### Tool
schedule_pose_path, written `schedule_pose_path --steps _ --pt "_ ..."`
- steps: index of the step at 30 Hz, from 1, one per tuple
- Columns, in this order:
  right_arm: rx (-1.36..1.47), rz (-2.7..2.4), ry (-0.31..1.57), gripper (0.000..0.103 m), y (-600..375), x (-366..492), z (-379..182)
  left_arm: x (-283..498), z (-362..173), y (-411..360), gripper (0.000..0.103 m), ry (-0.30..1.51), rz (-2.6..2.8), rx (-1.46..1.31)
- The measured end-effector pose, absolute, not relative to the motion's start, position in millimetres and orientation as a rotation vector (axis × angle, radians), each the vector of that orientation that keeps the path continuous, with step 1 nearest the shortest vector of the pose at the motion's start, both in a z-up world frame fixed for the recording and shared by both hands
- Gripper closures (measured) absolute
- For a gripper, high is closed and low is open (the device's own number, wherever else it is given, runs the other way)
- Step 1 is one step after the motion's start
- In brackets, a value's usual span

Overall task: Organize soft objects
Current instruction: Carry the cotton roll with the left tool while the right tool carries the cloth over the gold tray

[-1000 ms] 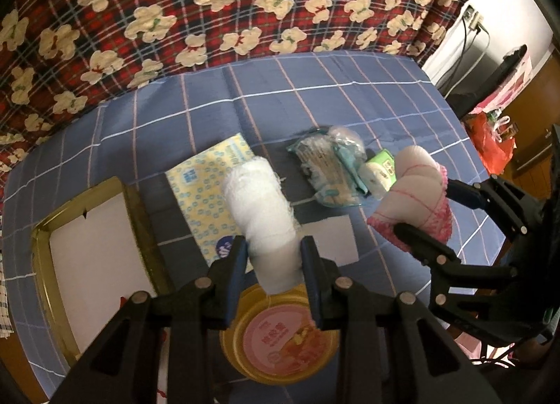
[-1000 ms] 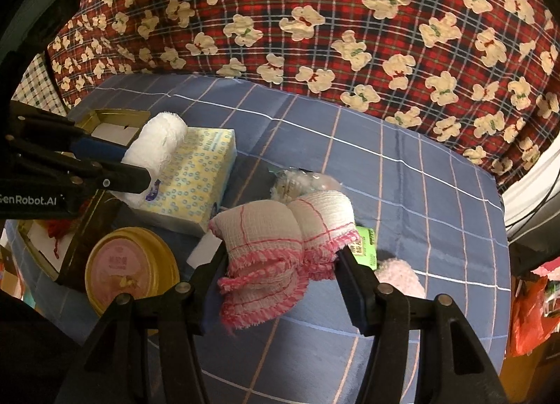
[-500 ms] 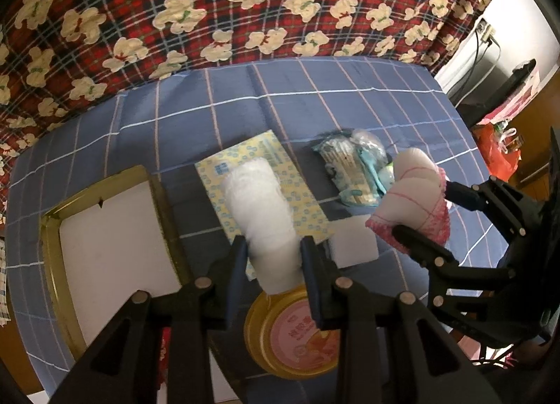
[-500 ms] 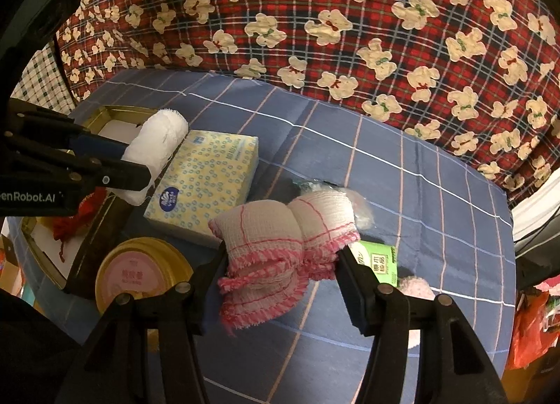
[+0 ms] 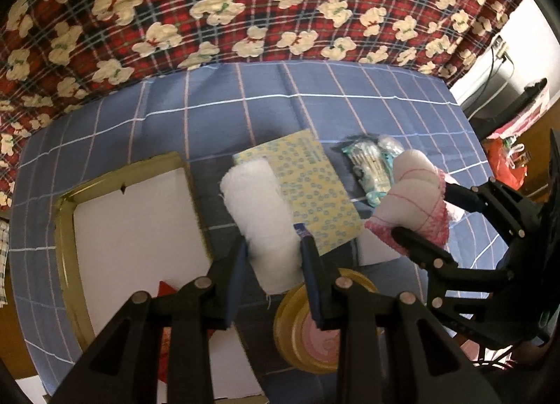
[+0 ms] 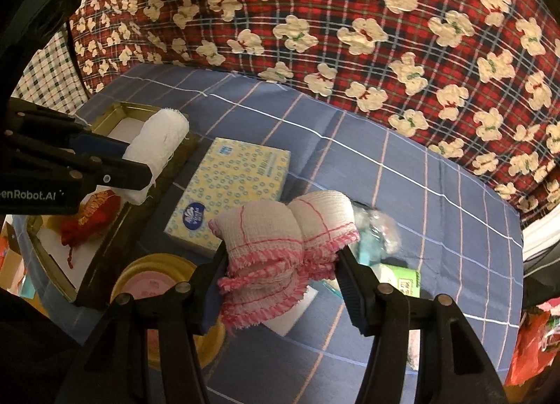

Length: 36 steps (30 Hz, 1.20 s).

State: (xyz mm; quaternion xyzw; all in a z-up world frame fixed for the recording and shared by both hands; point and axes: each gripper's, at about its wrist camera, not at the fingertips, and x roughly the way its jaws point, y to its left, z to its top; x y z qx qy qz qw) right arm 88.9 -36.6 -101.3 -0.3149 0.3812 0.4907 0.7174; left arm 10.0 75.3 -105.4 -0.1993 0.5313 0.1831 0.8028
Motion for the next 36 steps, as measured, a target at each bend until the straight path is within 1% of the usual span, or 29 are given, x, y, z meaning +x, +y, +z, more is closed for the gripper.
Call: schedule_pose_path --steps 11,36 --pt "-0.73 1.155 0.824 0.043 -9.7 71.1 -100.6 -15.7 -108.5 96.8 0.073 1.124 0.453 -0.484" --pt "-0.808 1.369 0.765 0.043 62.9 9.1 -100.3 -101.4 -118.5 156.5 0.073 1.096 0.651 -0.644"
